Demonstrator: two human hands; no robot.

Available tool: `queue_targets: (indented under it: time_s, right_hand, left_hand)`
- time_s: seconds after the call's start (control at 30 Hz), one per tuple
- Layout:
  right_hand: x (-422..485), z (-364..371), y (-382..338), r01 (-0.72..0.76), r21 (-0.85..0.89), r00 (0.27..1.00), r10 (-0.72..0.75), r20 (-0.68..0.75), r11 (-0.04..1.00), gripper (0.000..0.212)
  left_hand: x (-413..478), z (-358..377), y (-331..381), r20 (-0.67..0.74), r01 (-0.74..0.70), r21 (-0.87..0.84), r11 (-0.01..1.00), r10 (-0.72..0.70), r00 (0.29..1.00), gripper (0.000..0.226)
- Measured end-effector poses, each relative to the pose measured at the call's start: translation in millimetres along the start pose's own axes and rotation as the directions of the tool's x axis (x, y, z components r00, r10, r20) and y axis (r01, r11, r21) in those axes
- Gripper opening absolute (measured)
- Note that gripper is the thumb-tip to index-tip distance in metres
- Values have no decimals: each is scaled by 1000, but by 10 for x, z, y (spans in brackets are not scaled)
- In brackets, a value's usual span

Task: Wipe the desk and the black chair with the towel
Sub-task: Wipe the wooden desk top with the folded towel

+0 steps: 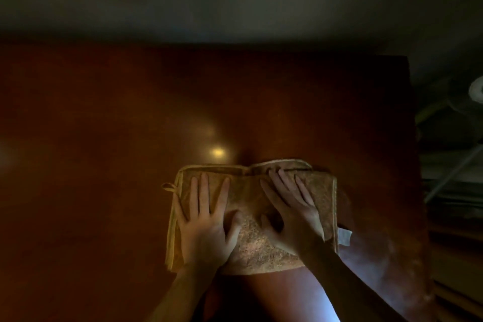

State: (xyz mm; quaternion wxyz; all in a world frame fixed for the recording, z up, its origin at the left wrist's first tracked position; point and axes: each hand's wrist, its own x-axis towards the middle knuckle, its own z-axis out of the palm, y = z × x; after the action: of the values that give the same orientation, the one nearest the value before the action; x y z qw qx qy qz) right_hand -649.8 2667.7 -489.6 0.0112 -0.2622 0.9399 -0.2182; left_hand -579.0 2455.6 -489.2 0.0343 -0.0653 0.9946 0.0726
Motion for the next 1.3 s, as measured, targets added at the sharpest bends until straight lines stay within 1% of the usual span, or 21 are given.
queue_targets:
  time_s: [0.1, 0.23, 0.3, 0.43, 0.53, 0.7, 1.03, 1.17, 1.3]
  right_hand:
    - [292, -26, 139, 13, -33, 999, -12, 36, 999, 71]
    - [847, -56, 355, 10, -35, 999, -12, -30, 999, 66]
    - [1060, -60, 448, 1, -52, 999, -3, -35, 999, 66]
    - [1492, -96, 625, -27, -120, 999, 29, 14, 992, 69]
    - [1766, -132, 735, -40, -170, 999, 45, 29, 985, 70]
    - [2163, -162, 892, -42, -171, 999, 47, 25, 984, 70]
    - [2885, -211, 1178, -10, -183, 999, 18, 47, 983, 69]
    - [2987, -226, 1214, -38, -157, 997, 49, 63, 987, 70]
    - [3002, -224, 1228, -75, -118, 997, 77, 13, 990, 65]
  left_hand:
    - [304, -3, -1, -18, 19, -5, 1000, -19, 1000, 76]
    - [976, -40, -25, 14, 20, -46, 999, -19, 1000, 77]
    - [1265, -61, -25, 24, 14, -47, 999, -13, 1000, 76]
    - [1758, -86, -19, 35, 20, -61, 998, -18, 999, 75]
    - [2075, -114, -17, 15, 2, -50, 999, -2, 1000, 76]
    - [2513, -152, -8, -2, -11, -44, 999, 11, 1000, 77]
    - [3157, -186, 15, -6, 57, -57, 997, -57, 998, 76]
    - [3243, -189, 22, -20, 61, -68, 996, -62, 998, 76]
    - [3324, -180, 32, -34, 66, -69, 995, -69, 997, 75]
